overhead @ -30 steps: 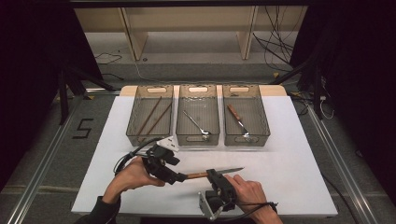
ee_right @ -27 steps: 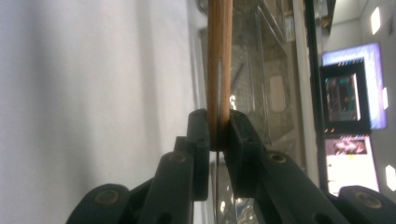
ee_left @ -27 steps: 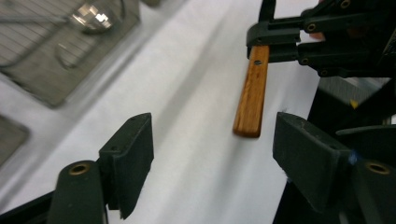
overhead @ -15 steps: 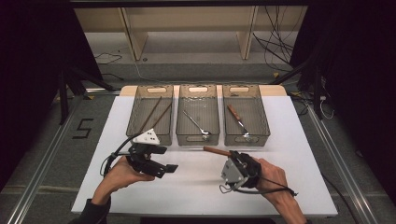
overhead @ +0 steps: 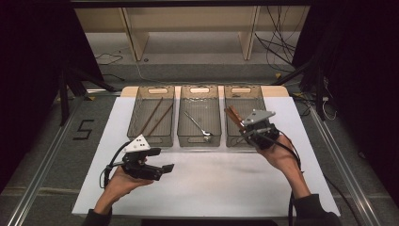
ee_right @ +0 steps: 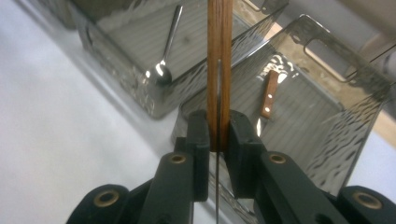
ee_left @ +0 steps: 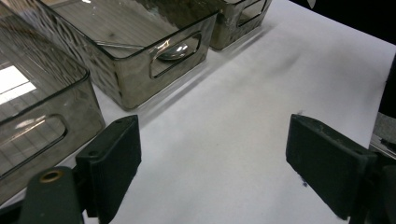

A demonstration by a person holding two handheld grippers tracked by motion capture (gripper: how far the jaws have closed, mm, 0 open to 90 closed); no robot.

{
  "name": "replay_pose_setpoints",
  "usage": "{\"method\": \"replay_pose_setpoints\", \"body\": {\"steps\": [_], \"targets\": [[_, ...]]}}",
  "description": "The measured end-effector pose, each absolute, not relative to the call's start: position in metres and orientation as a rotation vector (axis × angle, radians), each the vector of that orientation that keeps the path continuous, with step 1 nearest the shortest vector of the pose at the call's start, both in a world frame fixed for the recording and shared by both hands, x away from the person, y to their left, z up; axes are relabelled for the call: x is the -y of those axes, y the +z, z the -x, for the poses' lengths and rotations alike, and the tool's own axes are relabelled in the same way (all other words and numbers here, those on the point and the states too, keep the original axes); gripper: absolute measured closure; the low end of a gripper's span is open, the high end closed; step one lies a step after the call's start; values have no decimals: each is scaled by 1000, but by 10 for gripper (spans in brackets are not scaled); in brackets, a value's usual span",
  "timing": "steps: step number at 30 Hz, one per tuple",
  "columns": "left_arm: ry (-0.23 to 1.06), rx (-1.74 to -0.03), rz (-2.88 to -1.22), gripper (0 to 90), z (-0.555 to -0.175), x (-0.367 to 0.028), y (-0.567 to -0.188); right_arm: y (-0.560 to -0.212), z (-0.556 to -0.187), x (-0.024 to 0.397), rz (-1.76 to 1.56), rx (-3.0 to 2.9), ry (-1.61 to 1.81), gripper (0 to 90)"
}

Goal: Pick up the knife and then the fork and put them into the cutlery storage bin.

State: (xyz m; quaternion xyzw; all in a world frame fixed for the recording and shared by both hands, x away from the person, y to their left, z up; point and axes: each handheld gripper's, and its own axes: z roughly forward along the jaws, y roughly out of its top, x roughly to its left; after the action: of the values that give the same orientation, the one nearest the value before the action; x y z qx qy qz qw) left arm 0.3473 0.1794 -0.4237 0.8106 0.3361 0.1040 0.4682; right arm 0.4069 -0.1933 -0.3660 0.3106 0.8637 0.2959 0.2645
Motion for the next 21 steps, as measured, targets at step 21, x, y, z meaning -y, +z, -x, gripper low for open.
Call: {"method": "replay_pose_setpoints", "body": {"steps": [21], "targets": [[294, -847, -1927, 159, -342, -185, -451, -335, -482, 196, -1107, -2340, 874, 810]]}}
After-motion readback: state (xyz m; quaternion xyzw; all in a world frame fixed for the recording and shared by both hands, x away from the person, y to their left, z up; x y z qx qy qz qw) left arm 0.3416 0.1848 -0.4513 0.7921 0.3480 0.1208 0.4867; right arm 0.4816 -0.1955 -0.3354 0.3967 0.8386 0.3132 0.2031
